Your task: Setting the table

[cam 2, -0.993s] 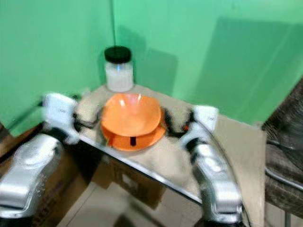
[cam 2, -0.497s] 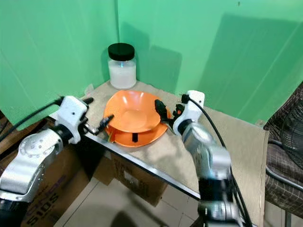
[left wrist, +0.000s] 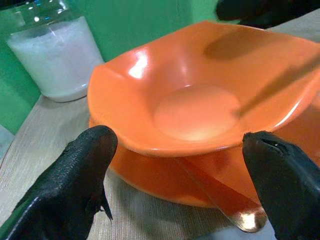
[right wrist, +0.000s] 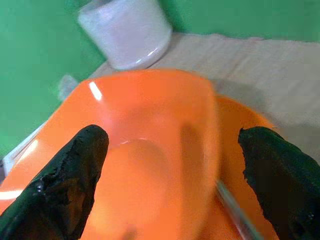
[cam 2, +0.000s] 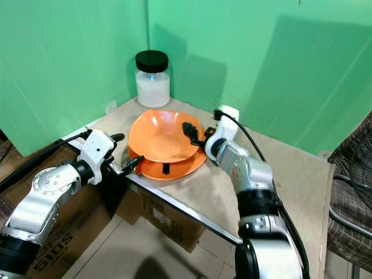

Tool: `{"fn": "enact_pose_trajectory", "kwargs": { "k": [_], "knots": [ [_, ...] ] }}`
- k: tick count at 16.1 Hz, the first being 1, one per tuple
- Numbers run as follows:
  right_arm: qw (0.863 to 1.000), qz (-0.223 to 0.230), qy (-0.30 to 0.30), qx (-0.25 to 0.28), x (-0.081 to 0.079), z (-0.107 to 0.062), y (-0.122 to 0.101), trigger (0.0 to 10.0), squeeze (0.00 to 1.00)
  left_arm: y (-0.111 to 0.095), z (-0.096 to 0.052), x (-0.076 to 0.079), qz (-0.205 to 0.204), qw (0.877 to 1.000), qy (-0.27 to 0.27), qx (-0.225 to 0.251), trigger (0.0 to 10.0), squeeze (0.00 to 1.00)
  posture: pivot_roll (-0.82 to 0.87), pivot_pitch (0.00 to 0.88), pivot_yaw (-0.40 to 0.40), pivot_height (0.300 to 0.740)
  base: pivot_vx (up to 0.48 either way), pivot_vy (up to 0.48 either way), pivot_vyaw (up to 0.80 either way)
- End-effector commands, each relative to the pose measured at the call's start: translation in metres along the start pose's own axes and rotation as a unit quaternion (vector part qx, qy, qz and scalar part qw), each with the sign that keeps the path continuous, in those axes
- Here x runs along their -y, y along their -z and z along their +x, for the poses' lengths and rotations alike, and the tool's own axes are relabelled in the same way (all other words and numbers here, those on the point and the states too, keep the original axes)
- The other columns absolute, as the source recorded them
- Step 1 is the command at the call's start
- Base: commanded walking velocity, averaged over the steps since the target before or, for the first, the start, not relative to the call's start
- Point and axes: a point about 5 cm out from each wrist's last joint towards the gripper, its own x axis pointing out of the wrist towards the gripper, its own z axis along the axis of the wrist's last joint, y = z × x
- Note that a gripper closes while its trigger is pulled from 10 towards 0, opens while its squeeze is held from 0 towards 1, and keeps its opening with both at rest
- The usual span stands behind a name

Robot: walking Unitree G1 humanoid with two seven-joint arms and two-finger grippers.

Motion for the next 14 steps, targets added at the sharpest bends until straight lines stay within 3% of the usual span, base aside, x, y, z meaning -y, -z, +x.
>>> {"fn": "enact_pose_trajectory", "kwargs": {
  "k": [1, 2, 3, 5, 11, 12, 13, 14],
  "knots": [
    [1.000, 0.001, -0.001, -0.025, 0.002, 0.001, 0.005, 10.0, 0.89, -0.003, 0.002, 0.001, 0.008, 1.000, 0.011, 0.005, 10.0, 0.00, 0.03, 0.000, -0.061, 0.740, 0.000, 0.000, 0.00],
    [0.999, 0.005, 0.002, -0.038, 0.003, 0.003, 0.010, 10.0, 0.00, -0.002, 0.002, 0.003, 0.010, 1.000, 0.014, 0.007, 10.0, 0.00, 0.03, 0.000, -0.063, 0.740, 0.000, 0.000, 0.00],
    [0.999, 0.010, 0.002, -0.044, 0.003, 0.003, 0.013, 10.0, 0.00, -0.002, 0.002, 0.003, 0.010, 1.000, 0.015, 0.008, 10.0, 0.00, 0.03, 0.000, -0.065, 0.740, 0.000, 0.000, 0.00],
    [0.997, 0.025, 0.017, -0.069, 0.005, 0.008, 0.021, 0.0, 0.00, -0.001, 0.003, 0.005, 0.011, 1.000, 0.021, 0.013, 10.0, 0.00, 0.03, 0.000, -0.067, 0.740, 0.000, 0.000, 0.00],
    [0.994, 0.063, 0.024, -0.089, 0.009, 0.007, 0.022, 0.0, 0.00, -0.003, 0.002, 0.009, 0.012, 0.999, 0.037, 0.021, 10.0, 0.00, 0.03, 0.000, -0.067, 0.740, 0.000, 0.000, 0.00],
    [0.993, 0.071, 0.024, -0.096, 0.009, 0.008, 0.022, 1.3, 0.00, -0.005, 0.001, 0.010, 0.011, 0.999, 0.046, 0.027, 10.0, 0.00, 0.03, 0.000, -0.065, 0.740, 0.000, 0.000, 0.00],
    [0.993, 0.072, 0.023, -0.095, 0.009, 0.008, 0.022, 1.3, 0.00, -0.005, 0.001, 0.010, 0.010, 0.998, 0.048, 0.028, 10.0, 0.00, 0.03, 0.000, -0.065, 0.740, 0.000, 0.000, 0.00],
    [0.993, 0.075, 0.021, -0.093, 0.008, 0.008, 0.021, 0.3, 0.00, -0.006, 0.000, 0.011, 0.011, 0.998, 0.051, 0.028, 10.0, 0.00, 0.03, 0.000, -0.065, 0.740, 0.000, 0.000, 0.00]
  ]
}}
